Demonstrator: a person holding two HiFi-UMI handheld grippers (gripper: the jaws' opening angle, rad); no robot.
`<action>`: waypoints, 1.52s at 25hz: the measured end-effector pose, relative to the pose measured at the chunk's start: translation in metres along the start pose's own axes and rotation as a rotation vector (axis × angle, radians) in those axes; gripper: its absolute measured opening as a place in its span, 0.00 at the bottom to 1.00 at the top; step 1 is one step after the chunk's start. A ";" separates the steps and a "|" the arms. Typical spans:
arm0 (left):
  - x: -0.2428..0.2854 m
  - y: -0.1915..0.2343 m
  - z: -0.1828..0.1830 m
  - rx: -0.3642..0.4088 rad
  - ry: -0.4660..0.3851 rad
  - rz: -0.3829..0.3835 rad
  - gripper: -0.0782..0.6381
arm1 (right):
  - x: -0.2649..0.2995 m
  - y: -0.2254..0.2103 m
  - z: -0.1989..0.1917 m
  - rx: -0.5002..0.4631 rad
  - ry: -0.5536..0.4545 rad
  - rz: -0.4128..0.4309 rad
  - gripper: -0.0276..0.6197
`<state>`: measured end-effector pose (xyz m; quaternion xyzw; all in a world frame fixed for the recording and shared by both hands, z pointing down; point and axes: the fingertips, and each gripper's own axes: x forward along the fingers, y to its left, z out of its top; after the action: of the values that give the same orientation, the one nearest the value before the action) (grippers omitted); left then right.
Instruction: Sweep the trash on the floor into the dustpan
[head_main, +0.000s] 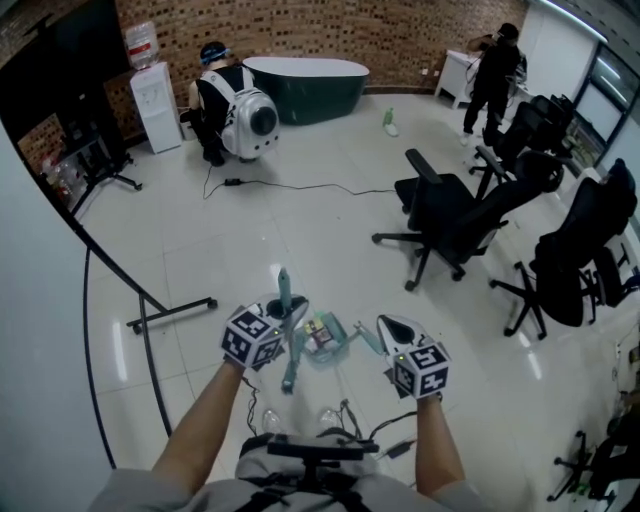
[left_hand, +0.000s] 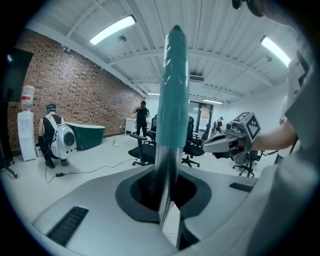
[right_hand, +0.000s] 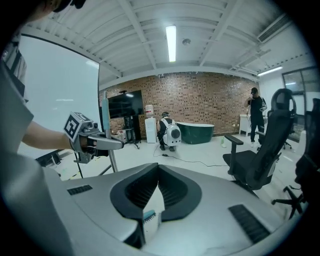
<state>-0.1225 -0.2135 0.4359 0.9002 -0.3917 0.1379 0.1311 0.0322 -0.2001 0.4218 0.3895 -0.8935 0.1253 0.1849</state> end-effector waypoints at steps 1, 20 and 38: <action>0.004 0.001 -0.001 0.002 0.004 -0.009 0.14 | 0.001 -0.006 -0.003 -0.011 0.015 0.005 0.05; 0.133 -0.011 0.002 0.067 -0.040 0.001 0.14 | 0.046 -0.129 -0.032 -0.316 0.064 0.320 0.04; 0.196 -0.045 -0.034 0.066 -0.101 0.011 0.14 | 0.148 -0.050 -0.221 -0.595 0.270 1.086 0.54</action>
<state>0.0345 -0.3035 0.5302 0.9077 -0.3979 0.1058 0.0809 0.0274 -0.2481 0.6884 -0.2067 -0.9291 -0.0044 0.3065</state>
